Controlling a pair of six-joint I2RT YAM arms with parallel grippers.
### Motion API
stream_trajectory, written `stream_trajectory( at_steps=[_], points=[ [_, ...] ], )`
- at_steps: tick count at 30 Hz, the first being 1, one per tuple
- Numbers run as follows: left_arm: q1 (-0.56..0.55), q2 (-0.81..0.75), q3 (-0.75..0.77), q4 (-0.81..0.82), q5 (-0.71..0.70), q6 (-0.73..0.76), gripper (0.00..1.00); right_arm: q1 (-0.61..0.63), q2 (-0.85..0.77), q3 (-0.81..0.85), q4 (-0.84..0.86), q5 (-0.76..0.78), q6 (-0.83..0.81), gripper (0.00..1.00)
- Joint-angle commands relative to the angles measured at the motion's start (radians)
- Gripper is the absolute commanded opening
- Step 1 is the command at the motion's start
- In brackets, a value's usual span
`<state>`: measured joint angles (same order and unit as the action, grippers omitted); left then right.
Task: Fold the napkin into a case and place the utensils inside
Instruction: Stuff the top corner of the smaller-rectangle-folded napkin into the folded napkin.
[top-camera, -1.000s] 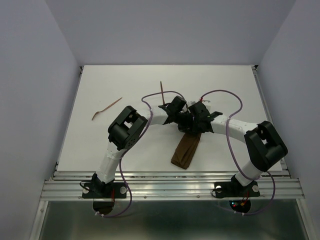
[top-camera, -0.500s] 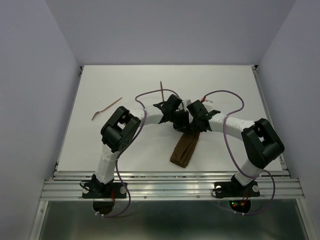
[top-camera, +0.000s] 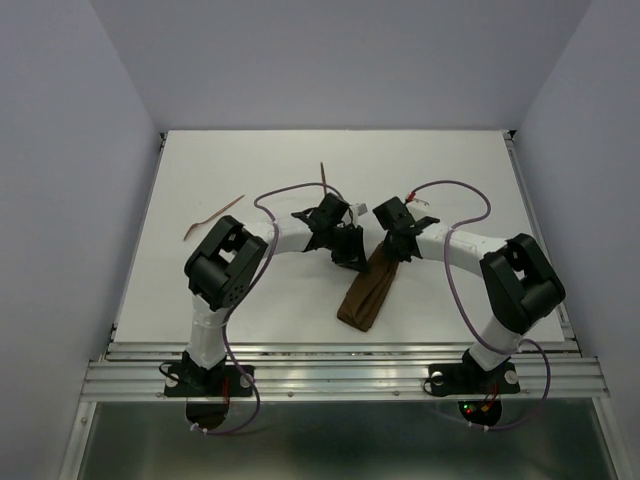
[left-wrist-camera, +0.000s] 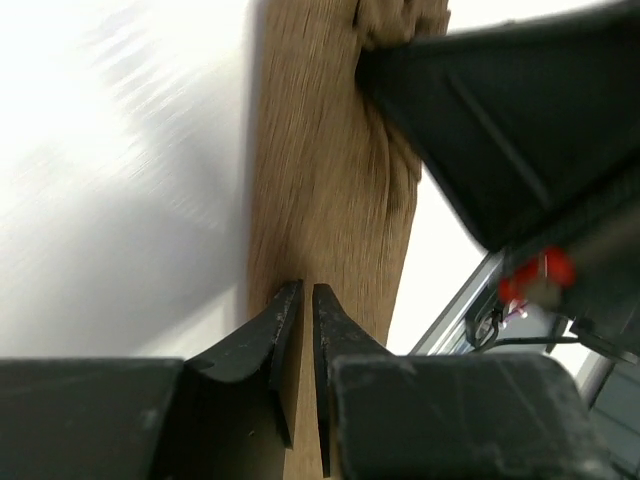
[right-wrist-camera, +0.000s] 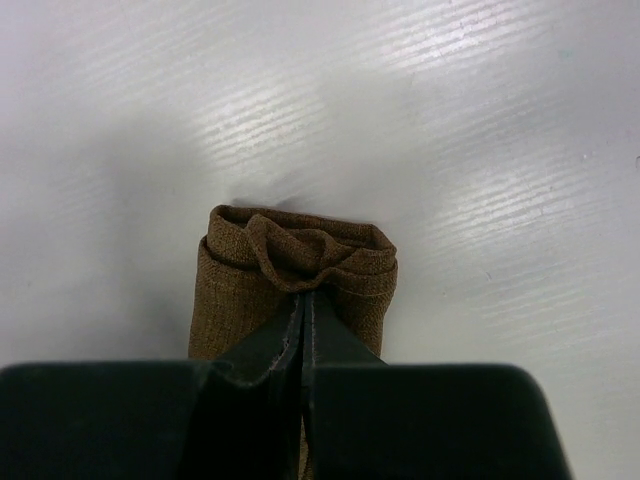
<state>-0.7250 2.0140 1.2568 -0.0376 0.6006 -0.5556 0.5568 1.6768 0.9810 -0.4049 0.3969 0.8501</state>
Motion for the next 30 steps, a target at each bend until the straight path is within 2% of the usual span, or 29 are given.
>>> stream_trajectory(
  at_steps=[1,10,12,16,20,23,27,30],
  points=[
    [0.047,-0.145,-0.06,0.012,-0.031,0.04,0.21,-0.028,0.066,0.025,-0.029,0.014,0.044,0.01],
    [0.061,-0.254,-0.034,-0.137,-0.202,0.132,0.24,-0.069,0.173,0.166,-0.029,0.026,0.047,0.01],
    [0.041,-0.265,-0.019,-0.171,-0.266,0.152,0.33,-0.069,0.179,0.182,-0.029,0.02,0.041,0.01],
    [-0.005,-0.267,0.004,-0.211,-0.35,0.174,0.41,-0.069,0.17,0.182,-0.029,0.008,0.027,0.04],
    [-0.048,-0.27,0.023,-0.242,-0.416,0.184,0.43,-0.069,0.12,0.174,-0.025,-0.029,-0.005,0.16],
    [-0.059,-0.285,0.024,-0.246,-0.44,0.18,0.43,-0.069,0.052,0.159,-0.018,-0.046,-0.042,0.31],
    [-0.06,-0.288,0.033,-0.26,-0.462,0.178,0.4,-0.069,0.002,0.157,-0.021,-0.072,-0.074,0.38],
    [-0.068,-0.282,0.052,-0.278,-0.481,0.181,0.4,-0.069,-0.023,0.157,-0.034,-0.09,-0.082,0.4]
  ],
)
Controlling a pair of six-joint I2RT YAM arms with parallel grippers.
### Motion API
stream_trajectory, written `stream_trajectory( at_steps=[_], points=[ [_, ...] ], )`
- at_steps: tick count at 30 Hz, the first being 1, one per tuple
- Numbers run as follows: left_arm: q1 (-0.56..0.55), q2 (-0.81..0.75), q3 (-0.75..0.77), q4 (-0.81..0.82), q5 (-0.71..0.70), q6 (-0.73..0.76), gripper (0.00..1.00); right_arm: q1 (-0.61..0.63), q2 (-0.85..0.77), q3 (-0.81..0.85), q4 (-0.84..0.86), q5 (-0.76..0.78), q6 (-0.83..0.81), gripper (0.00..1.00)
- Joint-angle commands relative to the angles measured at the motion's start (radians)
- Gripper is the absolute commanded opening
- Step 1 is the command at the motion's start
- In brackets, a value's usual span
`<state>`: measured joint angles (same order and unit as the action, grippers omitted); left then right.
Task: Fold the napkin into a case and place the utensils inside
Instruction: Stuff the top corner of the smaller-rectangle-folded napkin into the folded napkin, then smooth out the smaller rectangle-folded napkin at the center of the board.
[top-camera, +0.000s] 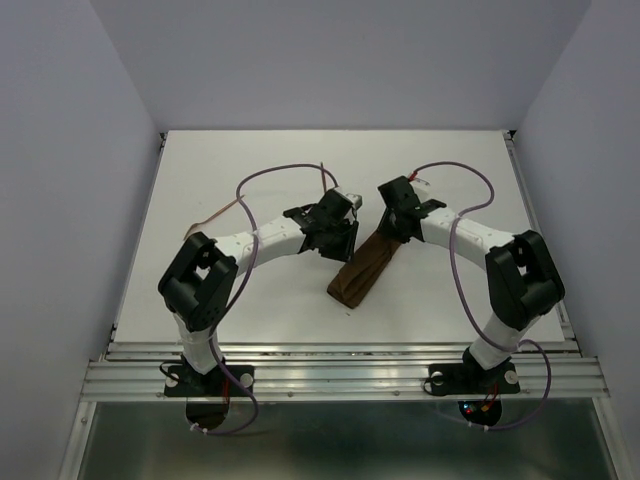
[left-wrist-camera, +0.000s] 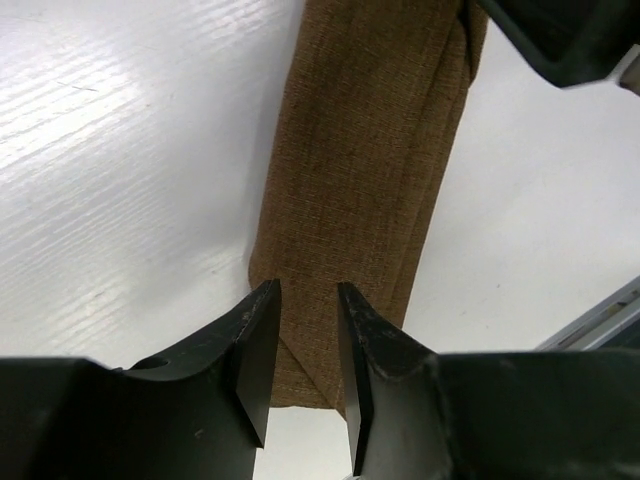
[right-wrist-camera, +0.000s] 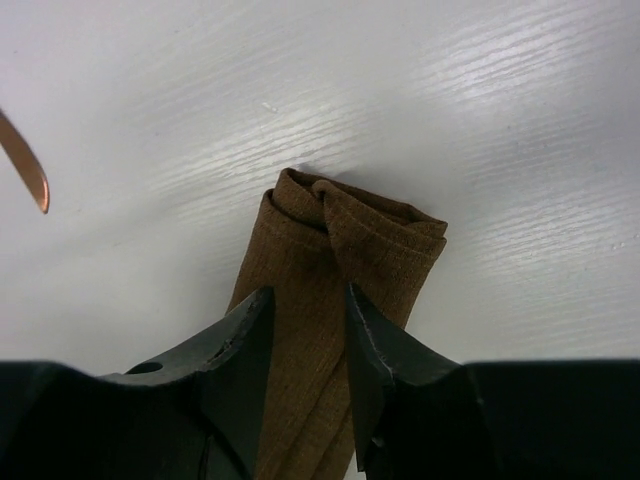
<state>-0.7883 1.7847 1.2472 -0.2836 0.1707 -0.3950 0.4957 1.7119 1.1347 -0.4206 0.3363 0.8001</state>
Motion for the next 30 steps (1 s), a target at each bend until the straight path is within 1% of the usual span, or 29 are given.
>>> stream_trajectory(
  at_steps=[1,3,5,6,8,9,10,11,13,18,20,22,25,30],
  points=[
    [-0.014,-0.051,0.069,-0.043,-0.068,0.025,0.4,-0.008,-0.078,-0.006,-0.021,-0.029,-0.03,0.4],
    [-0.029,-0.048,0.086,-0.054,-0.083,0.03,0.4,-0.008,-0.104,-0.019,-0.027,-0.025,-0.027,0.46],
    [-0.04,-0.044,0.096,-0.069,-0.1,0.041,0.41,-0.008,-0.146,-0.045,-0.033,-0.013,-0.025,0.47],
    [-0.051,-0.042,0.106,-0.074,-0.112,0.044,0.41,-0.008,-0.173,-0.064,-0.046,0.0,-0.019,0.5],
    [-0.063,-0.041,0.112,-0.088,-0.126,0.054,0.43,-0.017,-0.201,-0.088,-0.061,0.004,-0.012,0.53],
    [-0.071,-0.041,0.115,-0.091,-0.141,0.058,0.47,-0.026,-0.216,-0.104,-0.067,0.001,-0.006,0.55],
    [-0.078,-0.041,0.115,-0.094,-0.146,0.062,0.49,-0.038,-0.234,-0.121,-0.069,-0.005,-0.003,0.55],
    [-0.095,-0.041,0.116,-0.097,-0.151,0.073,0.54,-0.039,-0.268,-0.159,-0.072,-0.008,0.004,0.56],
    [-0.115,-0.038,0.118,-0.106,-0.184,0.082,0.56,-0.048,-0.299,-0.196,-0.072,-0.029,0.01,0.56],
    [-0.155,-0.021,0.106,-0.126,-0.232,0.111,0.56,-0.048,-0.38,-0.318,-0.055,-0.115,0.05,0.55],
    [-0.16,-0.015,0.101,-0.126,-0.238,0.113,0.55,-0.048,-0.4,-0.358,-0.028,-0.158,0.062,0.55],
    [-0.164,-0.011,0.097,-0.127,-0.231,0.117,0.51,-0.048,-0.423,-0.417,0.035,-0.239,0.068,0.54],
    [-0.167,0.001,0.086,-0.118,-0.208,0.123,0.45,-0.039,-0.42,-0.455,0.097,-0.284,0.1,0.54],
    [-0.167,0.025,0.058,-0.091,-0.14,0.125,0.45,0.006,-0.37,-0.484,0.169,-0.318,0.149,0.54]
  ],
)
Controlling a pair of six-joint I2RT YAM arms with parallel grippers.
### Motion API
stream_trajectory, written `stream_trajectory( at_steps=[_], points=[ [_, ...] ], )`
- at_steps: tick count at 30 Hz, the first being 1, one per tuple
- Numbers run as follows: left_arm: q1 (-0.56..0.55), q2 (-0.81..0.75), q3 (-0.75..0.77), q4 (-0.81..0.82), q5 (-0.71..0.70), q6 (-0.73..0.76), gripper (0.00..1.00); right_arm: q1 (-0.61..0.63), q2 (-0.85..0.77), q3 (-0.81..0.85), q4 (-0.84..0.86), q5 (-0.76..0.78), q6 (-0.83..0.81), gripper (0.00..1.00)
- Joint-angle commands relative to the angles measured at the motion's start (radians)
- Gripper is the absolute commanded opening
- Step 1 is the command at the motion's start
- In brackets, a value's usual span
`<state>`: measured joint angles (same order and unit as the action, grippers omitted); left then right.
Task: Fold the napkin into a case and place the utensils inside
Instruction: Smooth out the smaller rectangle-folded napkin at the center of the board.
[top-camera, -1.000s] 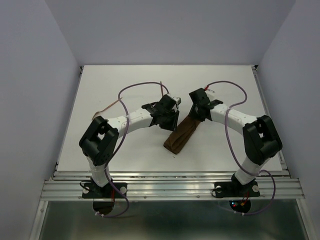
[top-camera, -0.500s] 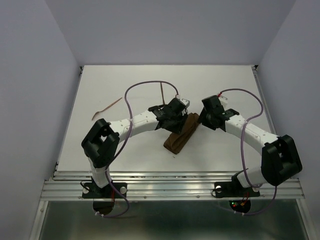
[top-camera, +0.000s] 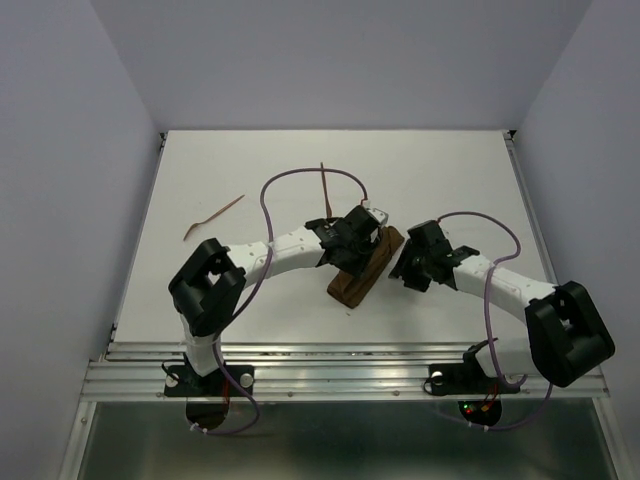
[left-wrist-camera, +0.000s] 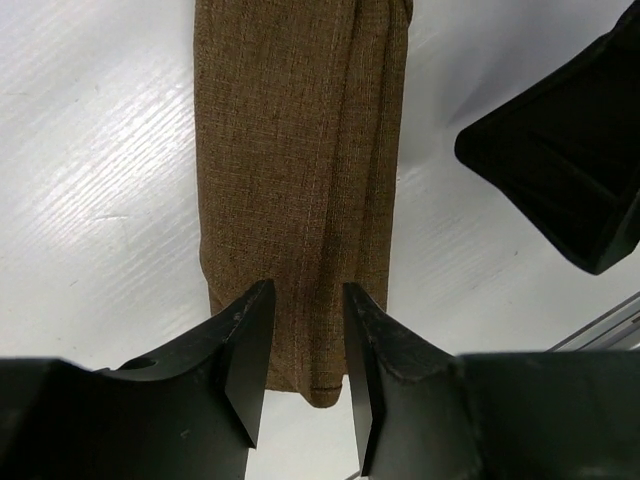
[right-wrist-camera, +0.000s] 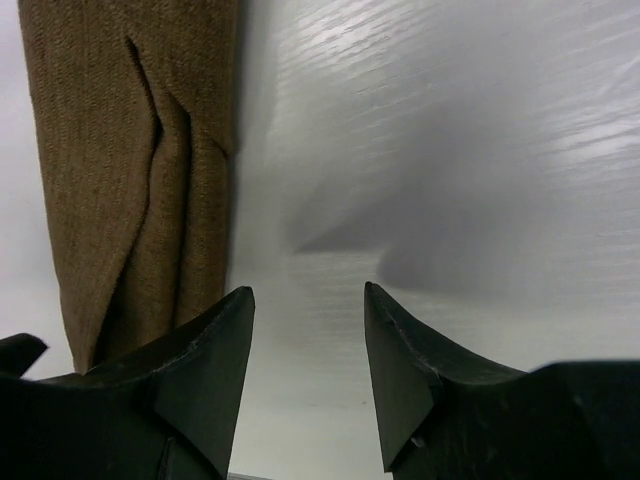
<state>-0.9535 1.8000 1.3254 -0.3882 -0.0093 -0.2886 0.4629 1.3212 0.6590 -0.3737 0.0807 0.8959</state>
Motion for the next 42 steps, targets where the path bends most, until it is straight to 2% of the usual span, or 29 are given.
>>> stream_trajectory(
  at_steps=[1,8,18,29,32,34,38,39,42],
  points=[
    [-0.002,0.009,-0.029,0.018,0.046,0.02,0.45,0.049,0.027,-0.015,0.149,-0.068,0.076,0.53],
    [-0.01,0.013,-0.04,0.031,0.034,0.055,0.45,0.068,0.073,-0.075,0.263,-0.137,0.172,0.49],
    [-0.027,0.078,-0.034,0.063,0.057,0.068,0.43,0.068,0.095,-0.09,0.269,-0.134,0.199,0.47],
    [-0.031,0.116,-0.015,0.068,0.031,0.062,0.4,0.068,0.128,-0.09,0.271,-0.125,0.204,0.29],
    [-0.034,0.128,-0.008,0.063,0.02,0.06,0.34,0.068,0.136,-0.087,0.272,-0.127,0.202,0.21],
    [-0.036,0.134,-0.003,0.06,0.019,0.058,0.26,0.068,0.135,-0.088,0.275,-0.124,0.202,0.18],
    [-0.039,0.144,0.001,0.055,0.02,0.051,0.0,0.068,0.135,-0.088,0.275,-0.125,0.199,0.1],
    [-0.039,0.147,0.003,0.055,0.022,0.048,0.0,0.068,0.135,-0.088,0.275,-0.124,0.199,0.07],
    [-0.037,0.136,0.005,0.058,0.051,0.048,0.0,0.068,0.13,-0.09,0.271,-0.124,0.198,0.06]
  ],
)
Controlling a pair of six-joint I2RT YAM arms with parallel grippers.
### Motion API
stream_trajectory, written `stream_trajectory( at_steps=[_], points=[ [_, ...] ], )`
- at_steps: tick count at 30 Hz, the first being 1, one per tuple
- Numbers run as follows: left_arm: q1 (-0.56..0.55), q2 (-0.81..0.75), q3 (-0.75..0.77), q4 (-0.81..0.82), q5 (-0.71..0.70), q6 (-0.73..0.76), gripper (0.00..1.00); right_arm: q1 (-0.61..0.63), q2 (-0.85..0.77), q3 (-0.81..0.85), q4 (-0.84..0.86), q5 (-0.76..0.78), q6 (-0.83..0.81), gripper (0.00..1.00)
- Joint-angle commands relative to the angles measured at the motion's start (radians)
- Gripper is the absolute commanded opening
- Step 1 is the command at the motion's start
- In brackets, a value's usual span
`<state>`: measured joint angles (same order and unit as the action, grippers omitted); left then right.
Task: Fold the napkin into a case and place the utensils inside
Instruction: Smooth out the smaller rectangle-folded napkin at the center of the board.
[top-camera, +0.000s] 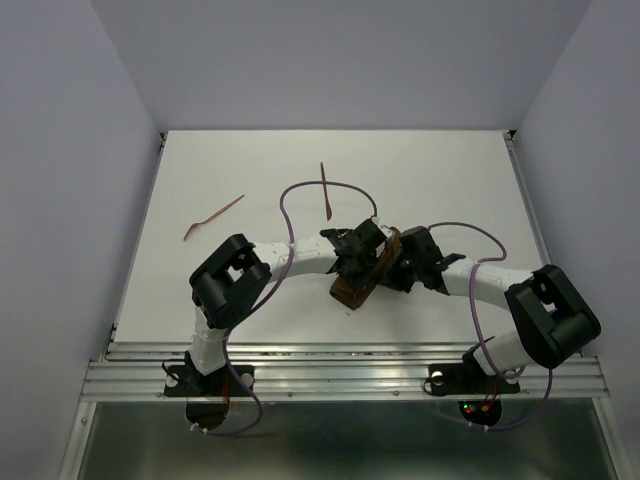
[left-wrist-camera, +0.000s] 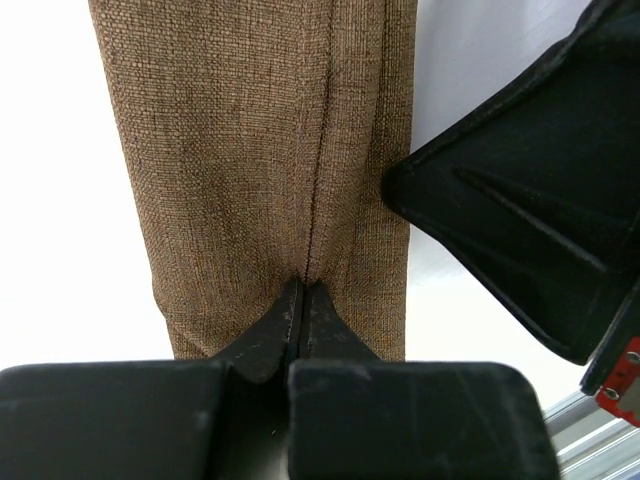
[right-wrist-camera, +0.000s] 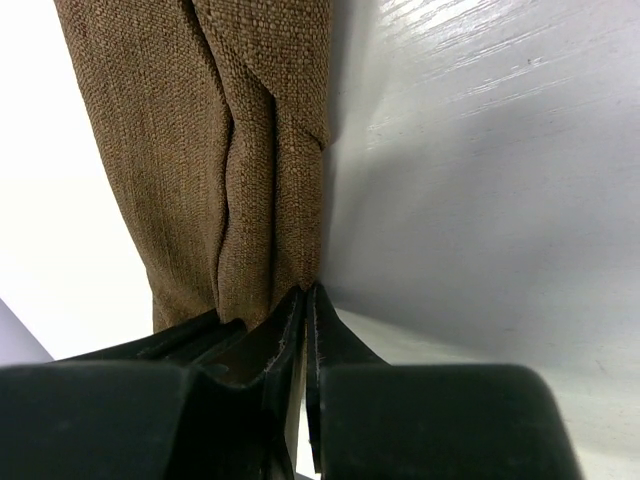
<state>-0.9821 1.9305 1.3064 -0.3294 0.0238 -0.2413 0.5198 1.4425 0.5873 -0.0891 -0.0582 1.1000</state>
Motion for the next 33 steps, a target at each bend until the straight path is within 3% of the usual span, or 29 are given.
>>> stream_trajectory(
  at_steps=[1,11,33],
  points=[
    [-0.009,-0.001,0.025,0.001,0.028,-0.001,0.0,0.011,0.007,-0.017,-0.015,0.015,-0.008,0.05],
    [-0.009,-0.016,0.042,0.046,0.189,-0.029,0.0,0.02,0.004,-0.015,-0.008,0.009,-0.006,0.04],
    [-0.001,0.012,0.065,0.038,0.206,-0.046,0.0,0.02,-0.01,-0.021,-0.009,0.017,0.003,0.01]
  ],
)
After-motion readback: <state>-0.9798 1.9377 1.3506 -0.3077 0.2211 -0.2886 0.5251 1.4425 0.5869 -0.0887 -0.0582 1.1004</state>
